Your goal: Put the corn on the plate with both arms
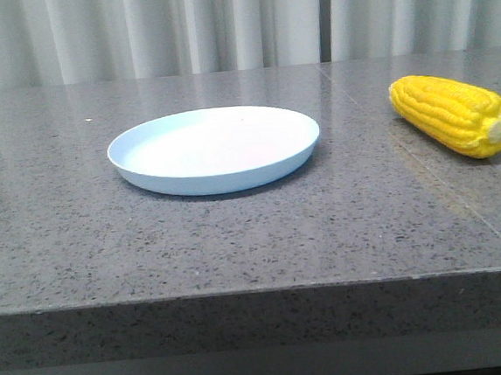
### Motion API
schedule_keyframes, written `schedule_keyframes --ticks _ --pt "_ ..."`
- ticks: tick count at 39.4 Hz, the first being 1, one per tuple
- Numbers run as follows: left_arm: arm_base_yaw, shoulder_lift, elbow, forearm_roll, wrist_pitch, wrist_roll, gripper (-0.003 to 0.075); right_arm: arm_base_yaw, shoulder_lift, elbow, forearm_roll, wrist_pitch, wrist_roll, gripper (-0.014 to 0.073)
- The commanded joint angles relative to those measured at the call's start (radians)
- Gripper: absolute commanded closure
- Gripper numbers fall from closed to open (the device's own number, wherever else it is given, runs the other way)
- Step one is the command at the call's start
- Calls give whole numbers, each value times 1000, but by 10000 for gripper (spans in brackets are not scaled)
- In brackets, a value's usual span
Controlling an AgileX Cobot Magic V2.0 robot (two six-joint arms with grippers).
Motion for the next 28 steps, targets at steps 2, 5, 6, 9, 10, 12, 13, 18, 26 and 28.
schedule_keyframes --ticks 2,5,6,9,10,12,13,18,26,28 --pt "-6 11 -25 -4 -83 -2 741 -6 51 -52 3 -40 -10 -47" --pt "-6 11 -25 -4 -83 -2 741 -6 125 -99 3 29 -10 -47" --pt "-6 11 -25 -4 -83 -2 741 -6 147 -116 3 51 -10 -47" --pt "-6 11 -25 -4 -83 -2 741 -6 248 -180 3 143 -10 -47" --pt "-6 11 -25 -4 -83 -2 741 -6 274 -203 3 165 -10 -47" --pt "-6 11 -25 -4 -83 -2 741 -6 342 -251 3 215 -10 -47" --pt "-6 11 -25 -4 -83 -2 741 -6 366 -268 3 236 -10 -47" --pt "-6 11 -25 -4 -83 -2 741 17 521 -356 10 280 -10 -47" --pt "-6 11 -25 -4 -83 -2 741 113 743 -479 17 324 -10 -47" --pt "-6 11 -25 -4 -83 -2 741 136 803 -511 29 331 -10 -47"
